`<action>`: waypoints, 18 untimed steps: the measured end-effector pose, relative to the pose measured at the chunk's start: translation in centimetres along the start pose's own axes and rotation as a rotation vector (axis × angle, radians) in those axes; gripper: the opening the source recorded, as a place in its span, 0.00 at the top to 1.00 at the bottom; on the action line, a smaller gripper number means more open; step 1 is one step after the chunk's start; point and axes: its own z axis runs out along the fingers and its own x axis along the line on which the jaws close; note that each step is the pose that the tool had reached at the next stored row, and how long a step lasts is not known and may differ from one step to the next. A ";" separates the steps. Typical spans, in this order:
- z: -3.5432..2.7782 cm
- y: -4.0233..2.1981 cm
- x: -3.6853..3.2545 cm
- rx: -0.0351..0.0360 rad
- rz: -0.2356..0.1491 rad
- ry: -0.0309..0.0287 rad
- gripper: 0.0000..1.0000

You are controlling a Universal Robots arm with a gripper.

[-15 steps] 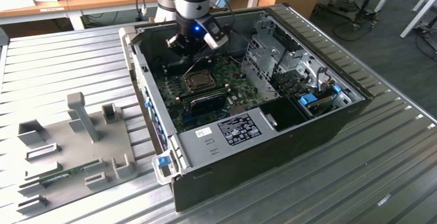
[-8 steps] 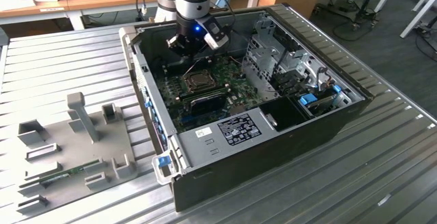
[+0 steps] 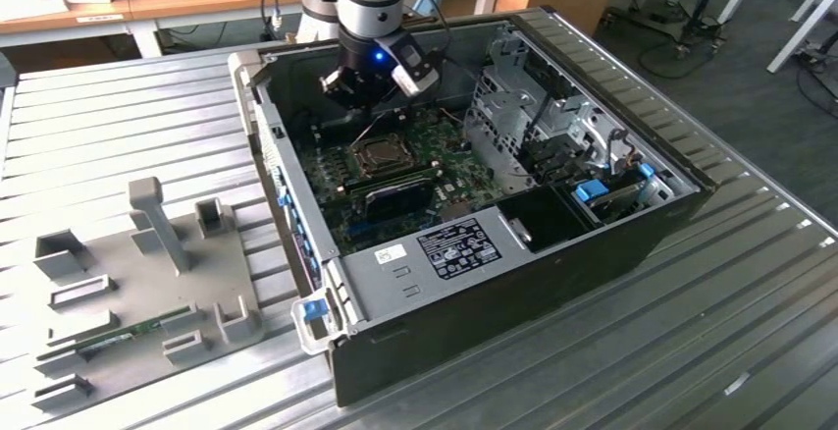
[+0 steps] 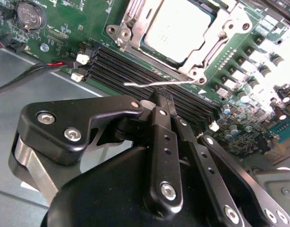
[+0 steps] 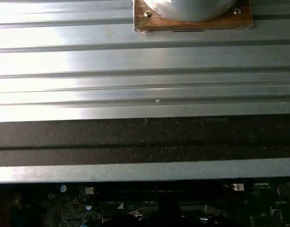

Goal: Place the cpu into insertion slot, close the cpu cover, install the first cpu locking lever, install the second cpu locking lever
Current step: 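Install the first cpu locking lever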

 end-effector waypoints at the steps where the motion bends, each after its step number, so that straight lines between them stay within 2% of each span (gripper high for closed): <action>1: 0.00 0.00 0.00 0.0000 0.000 0.0000 0.89; 6: 0.02 0.01 -0.29 0.0000 0.000 -0.0001 0.89; 18: 0.34 -0.04 -0.42 0.0001 0.000 0.0001 0.89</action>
